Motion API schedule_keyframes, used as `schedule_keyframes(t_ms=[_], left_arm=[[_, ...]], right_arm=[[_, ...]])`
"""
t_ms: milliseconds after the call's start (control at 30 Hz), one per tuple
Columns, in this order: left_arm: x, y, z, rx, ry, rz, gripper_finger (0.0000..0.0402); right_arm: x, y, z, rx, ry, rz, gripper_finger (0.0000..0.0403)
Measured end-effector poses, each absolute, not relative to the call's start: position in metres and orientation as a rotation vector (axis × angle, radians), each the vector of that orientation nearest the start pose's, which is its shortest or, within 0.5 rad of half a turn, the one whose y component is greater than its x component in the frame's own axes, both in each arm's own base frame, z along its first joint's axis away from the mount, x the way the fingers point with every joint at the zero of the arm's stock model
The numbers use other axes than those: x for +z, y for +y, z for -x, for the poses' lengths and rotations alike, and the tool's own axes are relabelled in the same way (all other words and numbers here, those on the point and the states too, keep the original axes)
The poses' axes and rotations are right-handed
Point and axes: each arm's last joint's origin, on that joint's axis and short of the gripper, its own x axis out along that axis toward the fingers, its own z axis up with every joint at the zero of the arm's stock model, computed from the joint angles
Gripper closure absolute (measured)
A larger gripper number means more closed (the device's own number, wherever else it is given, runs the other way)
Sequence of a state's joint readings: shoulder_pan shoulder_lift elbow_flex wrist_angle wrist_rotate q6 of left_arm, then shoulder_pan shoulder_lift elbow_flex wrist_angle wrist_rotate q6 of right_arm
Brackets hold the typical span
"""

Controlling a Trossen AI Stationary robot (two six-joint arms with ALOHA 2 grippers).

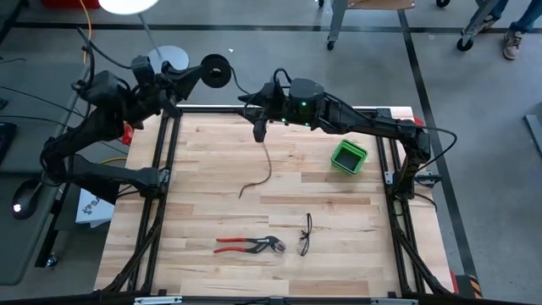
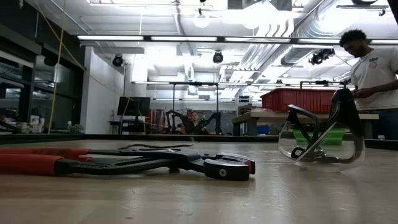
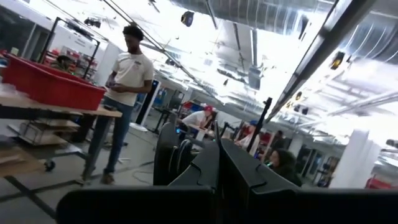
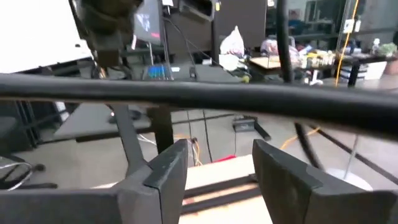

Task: Coil cords
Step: Coil the black wire onto the black spool

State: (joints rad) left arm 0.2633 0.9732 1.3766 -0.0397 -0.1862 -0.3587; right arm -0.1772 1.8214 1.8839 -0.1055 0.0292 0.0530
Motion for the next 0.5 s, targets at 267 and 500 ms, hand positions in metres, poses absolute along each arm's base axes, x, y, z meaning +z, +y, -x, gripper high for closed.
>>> schedule_keyframes(t_ms=[267, 500], left_arm=[[0.509, 0.048, -0.16, 0.345, -0.475, 0.351, 0.0401], [0.509, 0.051, -0.16, 0.367, -0.48, 0.36, 0.0401]], right_arm=[[0.44, -0.075, -0.409, -0.208, 0.012, -0.002, 0.0231], [0.463, -0.063, -0.388, -0.197, -0.027, 0.061, 0.0231]])
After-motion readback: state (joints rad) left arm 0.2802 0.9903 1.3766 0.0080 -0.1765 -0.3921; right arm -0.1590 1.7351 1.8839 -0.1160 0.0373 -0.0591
